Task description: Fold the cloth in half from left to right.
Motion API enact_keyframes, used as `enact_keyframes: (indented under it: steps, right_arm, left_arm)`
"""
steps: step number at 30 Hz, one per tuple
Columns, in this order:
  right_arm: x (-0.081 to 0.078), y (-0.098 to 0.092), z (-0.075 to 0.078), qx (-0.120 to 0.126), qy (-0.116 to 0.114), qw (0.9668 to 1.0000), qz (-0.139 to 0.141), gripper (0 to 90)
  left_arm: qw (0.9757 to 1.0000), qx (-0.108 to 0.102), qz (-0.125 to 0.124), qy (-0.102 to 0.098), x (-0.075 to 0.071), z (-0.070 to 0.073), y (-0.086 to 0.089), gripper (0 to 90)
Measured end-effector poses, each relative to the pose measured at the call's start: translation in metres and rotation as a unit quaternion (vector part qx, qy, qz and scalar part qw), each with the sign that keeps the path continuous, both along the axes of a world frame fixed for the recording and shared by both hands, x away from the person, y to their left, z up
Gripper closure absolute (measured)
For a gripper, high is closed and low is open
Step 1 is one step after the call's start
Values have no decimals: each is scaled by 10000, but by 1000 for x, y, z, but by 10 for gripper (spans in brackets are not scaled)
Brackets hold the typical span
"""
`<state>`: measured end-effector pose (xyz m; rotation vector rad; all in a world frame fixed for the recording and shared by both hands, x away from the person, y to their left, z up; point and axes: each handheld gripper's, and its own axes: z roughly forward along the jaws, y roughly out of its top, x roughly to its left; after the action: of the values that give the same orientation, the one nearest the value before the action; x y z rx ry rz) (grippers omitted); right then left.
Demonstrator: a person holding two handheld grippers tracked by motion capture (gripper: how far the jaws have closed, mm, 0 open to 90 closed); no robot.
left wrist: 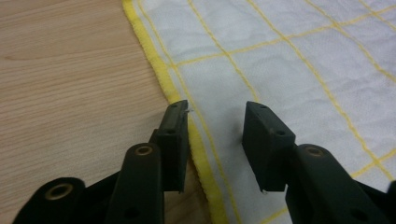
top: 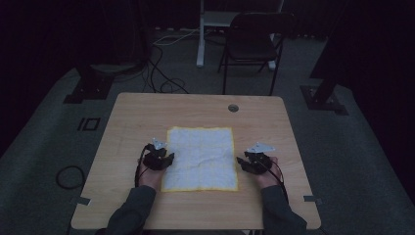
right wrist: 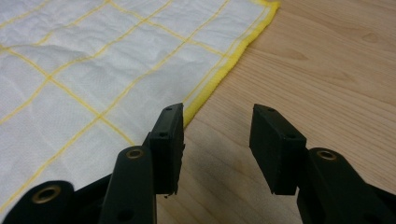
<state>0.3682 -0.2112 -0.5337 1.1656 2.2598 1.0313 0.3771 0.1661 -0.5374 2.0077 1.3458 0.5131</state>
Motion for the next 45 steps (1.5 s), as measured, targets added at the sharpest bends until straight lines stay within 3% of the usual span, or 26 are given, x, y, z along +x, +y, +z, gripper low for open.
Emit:
enact_keyframes:
  steps: [6, 12, 17, 25, 39, 45]
  right_arm:
    - [0, -1, -1, -6, -1, 10000, 3, 550]
    - [0, -1, -1, -14, 3, 10000, 17, 550]
    - [0, 0, -1, -10, 8, 10000, 37, 551]
    - [0, 0, -1, 7, 16, 10000, 48, 551]
    - [-2, 2, -2, -7, 36, 9999, 103, 549]
    - [-2, 5, -3, -7, 54, 9999, 120, 549]
  left_arm:
    - [9999, -111, 52, -31, 0, -1, 0, 681]
    - [9997, -199, 27, -101, -2, -3, -2, 816]
    - [9996, -253, 3, -99, -2, -4, -3, 872]
    - [9992, -391, -1, -80, -1, -5, 0, 880]
    - [9993, -347, 39, -93, -3, -4, 8, 880]
    - [9983, -562, 33, -137, -4, 1, 11, 879]
